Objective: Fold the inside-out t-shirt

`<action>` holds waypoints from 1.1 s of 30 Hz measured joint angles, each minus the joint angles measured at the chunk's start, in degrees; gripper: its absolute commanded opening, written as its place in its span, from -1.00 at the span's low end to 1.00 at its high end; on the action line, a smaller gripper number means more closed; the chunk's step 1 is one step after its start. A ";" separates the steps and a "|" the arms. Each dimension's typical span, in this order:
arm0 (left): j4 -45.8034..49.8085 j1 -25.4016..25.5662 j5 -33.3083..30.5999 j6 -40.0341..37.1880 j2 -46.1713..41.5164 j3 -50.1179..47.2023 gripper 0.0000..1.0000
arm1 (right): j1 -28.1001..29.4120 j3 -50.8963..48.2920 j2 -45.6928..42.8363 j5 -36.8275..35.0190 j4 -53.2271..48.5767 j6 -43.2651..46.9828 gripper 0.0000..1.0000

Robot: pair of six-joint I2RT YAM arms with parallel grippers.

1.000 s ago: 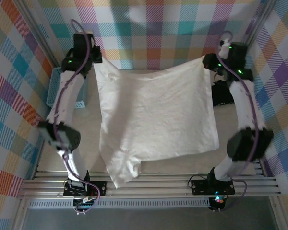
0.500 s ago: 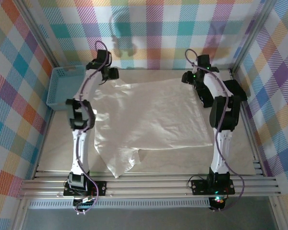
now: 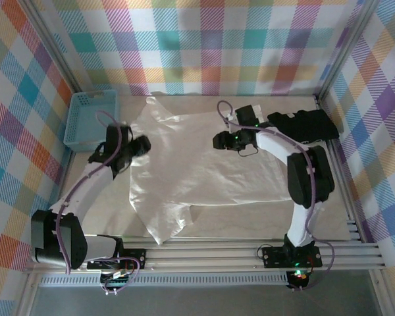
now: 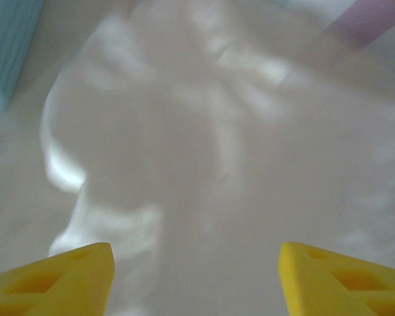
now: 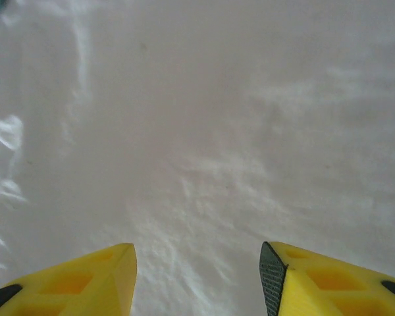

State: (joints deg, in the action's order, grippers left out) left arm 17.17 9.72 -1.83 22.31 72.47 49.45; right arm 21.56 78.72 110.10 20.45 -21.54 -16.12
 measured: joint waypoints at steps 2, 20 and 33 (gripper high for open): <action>2.47 0.00 -1.16 0.68 -2.73 -5.38 0.47 | -0.35 -0.04 2.51 -1.36 -0.33 -0.44 -0.01; 6.71 0.00 0.57 3.85 -14.14 -13.22 0.56 | -13.94 5.07 7.39 -17.31 -12.26 -0.55 -0.17; 2.62 4.68 8.83 3.87 -7.39 -13.55 0.56 | -0.70 -12.26 -15.30 -7.45 -3.89 0.17 -0.02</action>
State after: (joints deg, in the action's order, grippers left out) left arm 19.79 14.39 7.01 26.17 65.08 35.90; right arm 20.86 66.46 94.80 12.99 -25.43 -15.94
